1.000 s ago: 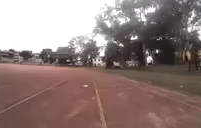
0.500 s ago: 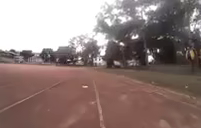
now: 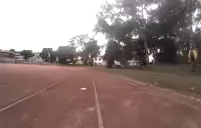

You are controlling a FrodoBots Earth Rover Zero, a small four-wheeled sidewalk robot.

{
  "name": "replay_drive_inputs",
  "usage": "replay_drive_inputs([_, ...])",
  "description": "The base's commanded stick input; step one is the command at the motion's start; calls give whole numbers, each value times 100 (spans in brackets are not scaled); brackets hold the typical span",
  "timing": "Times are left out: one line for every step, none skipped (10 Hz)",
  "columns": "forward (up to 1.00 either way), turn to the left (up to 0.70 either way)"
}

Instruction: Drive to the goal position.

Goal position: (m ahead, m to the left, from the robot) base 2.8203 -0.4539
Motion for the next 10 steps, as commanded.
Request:
replay_drive_inputs([50, 0])
replay_drive_inputs([50, 0])
replay_drive_inputs([50, 0])
replay_drive_inputs([50, 0])
replay_drive_inputs([50, 0])
replay_drive_inputs([50, 0])
replay_drive_inputs([50, 0])
replay_drive_inputs([50, 0])
replay_drive_inputs([50, 0])
replay_drive_inputs([50, 0])
